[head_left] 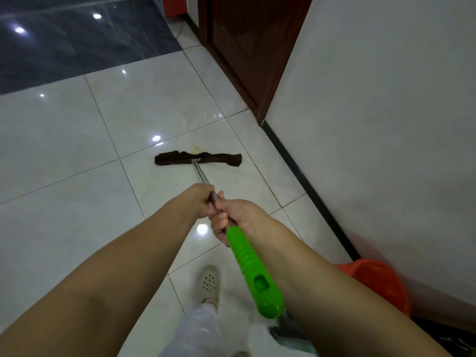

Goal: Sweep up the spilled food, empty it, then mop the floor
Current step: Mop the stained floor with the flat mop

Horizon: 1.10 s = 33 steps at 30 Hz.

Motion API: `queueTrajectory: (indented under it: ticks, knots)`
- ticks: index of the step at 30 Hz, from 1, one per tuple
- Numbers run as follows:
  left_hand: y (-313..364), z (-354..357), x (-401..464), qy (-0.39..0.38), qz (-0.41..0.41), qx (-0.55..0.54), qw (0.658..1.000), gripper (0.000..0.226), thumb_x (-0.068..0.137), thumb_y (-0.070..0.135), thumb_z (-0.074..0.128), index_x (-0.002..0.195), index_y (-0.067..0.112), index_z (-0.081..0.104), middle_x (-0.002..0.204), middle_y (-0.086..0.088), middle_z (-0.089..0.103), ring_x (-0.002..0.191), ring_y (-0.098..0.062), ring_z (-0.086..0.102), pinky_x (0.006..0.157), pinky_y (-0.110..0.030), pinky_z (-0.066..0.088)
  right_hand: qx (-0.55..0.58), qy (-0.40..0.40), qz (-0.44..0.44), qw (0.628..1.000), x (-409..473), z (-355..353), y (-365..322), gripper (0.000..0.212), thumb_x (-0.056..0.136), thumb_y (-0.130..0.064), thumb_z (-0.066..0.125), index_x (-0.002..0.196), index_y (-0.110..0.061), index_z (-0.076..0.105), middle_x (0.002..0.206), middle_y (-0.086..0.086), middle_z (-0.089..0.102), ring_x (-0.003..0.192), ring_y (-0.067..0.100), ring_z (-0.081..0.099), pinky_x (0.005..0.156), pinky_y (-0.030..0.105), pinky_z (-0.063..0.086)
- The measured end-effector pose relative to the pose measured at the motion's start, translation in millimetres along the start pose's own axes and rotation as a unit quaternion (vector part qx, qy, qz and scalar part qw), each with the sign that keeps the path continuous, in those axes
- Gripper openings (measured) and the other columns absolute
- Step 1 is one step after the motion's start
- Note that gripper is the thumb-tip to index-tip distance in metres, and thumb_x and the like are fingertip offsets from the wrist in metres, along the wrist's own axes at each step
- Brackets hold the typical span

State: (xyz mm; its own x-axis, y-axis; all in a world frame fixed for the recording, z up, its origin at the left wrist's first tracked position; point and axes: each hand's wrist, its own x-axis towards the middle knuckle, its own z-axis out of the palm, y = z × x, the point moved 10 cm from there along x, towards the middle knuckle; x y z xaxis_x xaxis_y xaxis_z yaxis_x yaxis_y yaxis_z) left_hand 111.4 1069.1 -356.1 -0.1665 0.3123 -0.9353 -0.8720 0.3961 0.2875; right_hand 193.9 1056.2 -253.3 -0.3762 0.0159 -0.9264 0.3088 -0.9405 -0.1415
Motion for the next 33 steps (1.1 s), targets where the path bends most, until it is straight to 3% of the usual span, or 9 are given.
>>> queueTrajectory:
  ticks: [11, 15, 19, 23, 25, 27, 29, 31, 33]
  knots:
    - [-27.5, -0.5, -20.6, -0.001, 0.011, 0.017, 1.000, 0.039, 0.102, 0.017, 0.034, 0.137, 0.001, 0.030, 0.077, -0.017, 0.058, 0.064, -0.020, 0.055, 0.033, -0.036, 0.051, 0.051, 0.010, 0.007, 0.999, -20.7, -16.0, 25.4, 0.041, 0.098, -0.005, 0.043, 0.063, -0.025, 0.048, 0.071, -0.001, 0.043, 0.023, 0.005, 0.035, 0.028, 0.008, 0.028]
    - [-69.1, 4.9, -41.3, -0.019, 0.014, -0.022, 0.999, 0.039, 0.102, 0.016, 0.032, 0.138, 0.000, 0.028, 0.078, -0.022, 0.055, 0.065, -0.024, 0.057, 0.031, -0.039, 0.049, 0.100, 0.038, 0.000, 0.994, -44.1, -42.2, 53.7, 0.037, 0.096, 0.002, 0.045, 0.071, -0.025, 0.051, 0.093, -0.002, 0.055, 0.041, 0.008, 0.045, 0.032, 0.009, 0.037]
    - [-123.4, 14.6, -70.7, -0.047, 0.007, -0.062, 0.997, 0.028, 0.102, 0.014, 0.032, 0.128, 0.003, 0.032, 0.079, -0.022, 0.054, 0.065, -0.023, 0.055, 0.034, -0.037, 0.050, 0.147, 0.033, -0.005, 0.989, -75.0, -75.8, 88.2, 0.034, 0.092, 0.012, 0.043, 0.091, -0.019, 0.057, 0.076, -0.005, 0.054, 0.027, 0.012, 0.048, 0.037, 0.014, 0.046]
    - [-182.8, 27.8, -101.0, -0.094, -0.012, -0.106, 0.990, 0.036, 0.102, 0.013, 0.034, 0.134, -0.002, 0.030, 0.082, -0.023, 0.052, 0.069, -0.025, 0.054, 0.039, -0.032, 0.052, 0.182, 0.010, 0.009, 0.983, -114.2, -105.6, 125.0, 0.018, 0.092, 0.004, 0.055, 0.107, -0.006, 0.062, 0.077, -0.004, 0.059, 0.039, 0.022, 0.061, 0.066, 0.023, 0.056]
    - [-210.5, 33.4, -112.9, -0.108, -0.022, -0.136, 0.985, 0.040, 0.102, 0.013, 0.033, 0.138, -0.005, 0.028, 0.086, -0.022, 0.051, 0.077, -0.027, 0.055, 0.060, -0.031, 0.057, 0.202, 0.009, 0.015, 0.979, -130.7, -121.3, 141.4, 0.026, 0.094, 0.001, 0.055, 0.117, -0.009, 0.064, 0.079, -0.001, 0.060, 0.040, 0.026, 0.063, 0.081, 0.024, 0.057]
    - [-235.3, 38.0, -119.4, -0.118, -0.033, -0.158, 0.980, 0.038, 0.103, 0.010, 0.032, 0.136, -0.008, 0.032, 0.087, -0.022, 0.051, 0.098, -0.026, 0.058, 0.091, -0.031, 0.049, 0.231, 0.008, 0.021, 0.973, -143.2, -135.6, 156.6, 0.032, 0.093, 0.001, 0.057, 0.123, -0.008, 0.063, 0.089, -0.003, 0.063, 0.056, 0.021, 0.065, 0.067, 0.026, 0.059]
    - [-254.1, 41.9, -124.0, -0.126, -0.036, -0.160, 0.978, 0.030, 0.103, 0.008, 0.031, 0.128, -0.006, 0.039, 0.088, -0.022, 0.053, 0.105, -0.024, 0.058, 0.101, -0.031, 0.043, 0.260, 0.002, 0.031, 0.965, -153.1, -147.9, 168.2, 0.023, 0.093, 0.001, 0.057, 0.115, 0.001, 0.065, 0.098, -0.002, 0.064, 0.065, 0.014, 0.060, 0.050, 0.028, 0.056]
    - [-267.8, 46.0, -130.3, -0.144, -0.041, -0.165, 0.975, 0.024, 0.102, 0.010, 0.032, 0.121, -0.002, 0.041, 0.089, -0.020, 0.054, 0.087, -0.026, 0.059, 0.092, -0.033, 0.051, 0.281, -0.015, 0.045, 0.959, -161.5, -154.1, 178.4, 0.013, 0.096, -0.002, 0.052, 0.093, 0.005, 0.063, 0.085, 0.001, 0.061, 0.060, 0.007, 0.050, 0.036, 0.018, 0.050]
    - [-276.1, 46.6, -133.5, -0.148, -0.051, -0.167, 0.974, 0.020, 0.103, 0.012, 0.032, 0.116, -0.001, 0.040, 0.080, -0.017, 0.050, 0.074, -0.025, 0.055, 0.064, -0.038, 0.059, 0.285, -0.023, 0.048, 0.957, -164.3, -159.4, 185.4, 0.015, 0.096, -0.002, 0.049, 0.083, 0.000, 0.058, 0.072, -0.001, 0.052, 0.050, 0.003, 0.040, 0.026, 0.013, 0.037]
